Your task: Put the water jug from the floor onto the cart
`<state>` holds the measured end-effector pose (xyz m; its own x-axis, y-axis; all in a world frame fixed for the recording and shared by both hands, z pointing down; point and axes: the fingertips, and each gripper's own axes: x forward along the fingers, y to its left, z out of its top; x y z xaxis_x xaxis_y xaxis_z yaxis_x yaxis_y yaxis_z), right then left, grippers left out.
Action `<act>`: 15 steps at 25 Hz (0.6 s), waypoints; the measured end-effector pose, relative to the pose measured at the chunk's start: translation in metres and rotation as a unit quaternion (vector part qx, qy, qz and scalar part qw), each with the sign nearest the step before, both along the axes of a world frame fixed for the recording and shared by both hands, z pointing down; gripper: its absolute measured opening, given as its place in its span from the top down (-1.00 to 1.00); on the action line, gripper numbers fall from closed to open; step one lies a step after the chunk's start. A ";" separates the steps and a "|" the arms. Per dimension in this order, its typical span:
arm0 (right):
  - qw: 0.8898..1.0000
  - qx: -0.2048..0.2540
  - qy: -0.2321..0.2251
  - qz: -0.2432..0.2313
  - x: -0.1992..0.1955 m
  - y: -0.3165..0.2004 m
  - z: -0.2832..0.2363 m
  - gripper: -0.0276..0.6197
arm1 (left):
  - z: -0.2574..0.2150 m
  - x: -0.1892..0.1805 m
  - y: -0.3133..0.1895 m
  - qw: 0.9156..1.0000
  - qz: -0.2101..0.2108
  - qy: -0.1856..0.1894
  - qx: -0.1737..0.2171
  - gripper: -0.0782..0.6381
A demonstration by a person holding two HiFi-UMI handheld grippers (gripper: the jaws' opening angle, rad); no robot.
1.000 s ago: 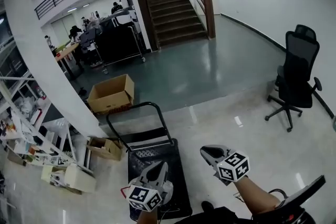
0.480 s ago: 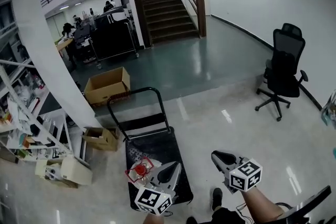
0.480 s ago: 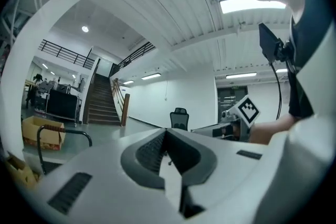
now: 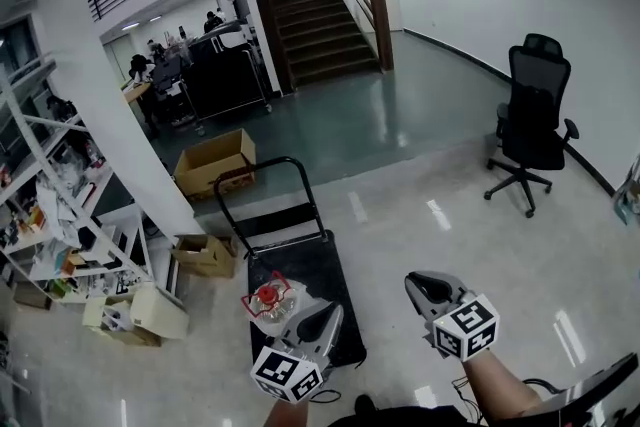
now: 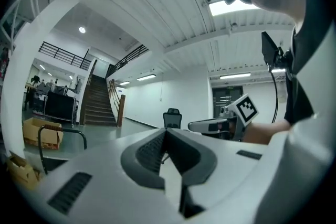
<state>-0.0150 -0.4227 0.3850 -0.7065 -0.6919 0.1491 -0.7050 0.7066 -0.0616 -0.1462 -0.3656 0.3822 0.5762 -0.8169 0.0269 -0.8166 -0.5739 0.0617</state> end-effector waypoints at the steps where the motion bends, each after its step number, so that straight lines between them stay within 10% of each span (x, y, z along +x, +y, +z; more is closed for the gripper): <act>1: 1.000 0.001 0.001 -0.005 0.013 0.012 0.002 0.83 | 0.000 0.014 0.012 1.000 -0.003 -0.003 0.000 0.80; 15: 0.998 0.001 -0.026 -0.051 0.187 0.184 0.011 0.83 | 0.014 0.194 0.196 0.998 -0.044 0.005 -0.051 0.80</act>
